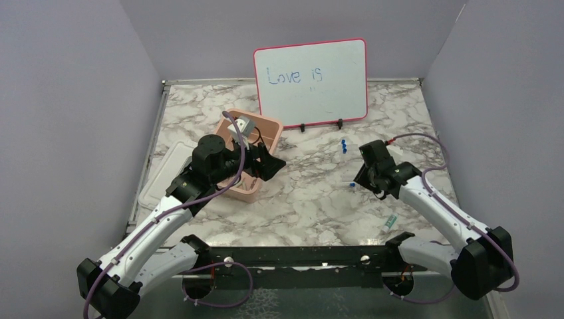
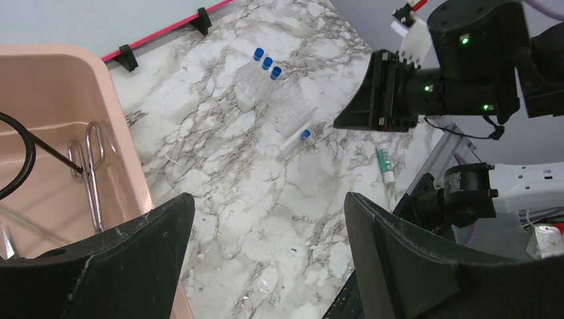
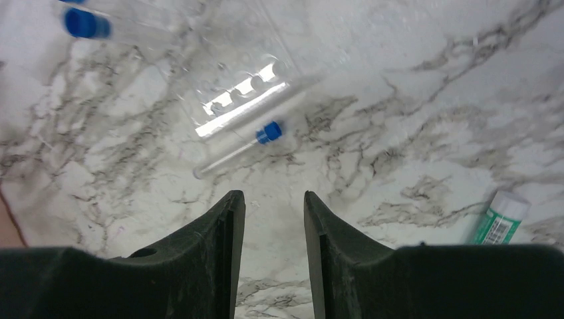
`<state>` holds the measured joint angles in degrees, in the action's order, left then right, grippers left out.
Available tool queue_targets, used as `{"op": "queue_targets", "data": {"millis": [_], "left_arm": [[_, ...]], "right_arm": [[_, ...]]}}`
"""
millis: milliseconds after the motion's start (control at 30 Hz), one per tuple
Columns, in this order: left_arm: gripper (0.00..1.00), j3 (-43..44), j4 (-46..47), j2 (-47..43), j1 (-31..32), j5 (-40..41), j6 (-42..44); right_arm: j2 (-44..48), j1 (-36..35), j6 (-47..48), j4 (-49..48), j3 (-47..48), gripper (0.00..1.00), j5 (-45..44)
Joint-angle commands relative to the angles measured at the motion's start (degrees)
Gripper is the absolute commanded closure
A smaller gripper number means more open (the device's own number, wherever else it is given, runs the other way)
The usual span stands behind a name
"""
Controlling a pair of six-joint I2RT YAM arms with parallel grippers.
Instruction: Organize the chemistry lab equipment
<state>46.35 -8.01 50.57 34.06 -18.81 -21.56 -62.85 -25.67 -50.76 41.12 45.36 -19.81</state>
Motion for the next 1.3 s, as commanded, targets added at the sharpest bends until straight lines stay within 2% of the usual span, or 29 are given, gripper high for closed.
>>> {"op": "queue_targets", "data": {"millis": [0,167,400,767,1033,1267], "left_arm": [[0.15,-0.88,0.89,-0.53,-0.41,1.04,0.69],[0.15,-0.97,0.87,-0.42,-0.4,1.31,0.73],[0.15,-0.97,0.65,-0.29,-0.41,1.56,0.73],[0.15,-0.87,0.61,0.09,-0.49,1.05,0.8],[0.15,-0.85,0.42,0.07,-0.53,1.2,0.91],[0.15,-0.85,0.51,0.25,-0.58,1.14,0.84]], "right_arm": [[0.3,0.27,-9.62,-3.2,-5.96,0.53,3.53],[-5.29,0.28,-10.82,-8.48,-6.17,0.48,4.11],[-11.64,0.3,-12.22,-11.14,-4.14,0.48,1.44],[-16.21,0.29,-11.93,-14.28,-2.73,0.49,-0.85],[-19.4,0.34,-13.2,-11.22,-1.68,0.54,-2.54],[-19.49,0.3,-9.34,-11.82,-2.33,0.7,-0.96]]}}
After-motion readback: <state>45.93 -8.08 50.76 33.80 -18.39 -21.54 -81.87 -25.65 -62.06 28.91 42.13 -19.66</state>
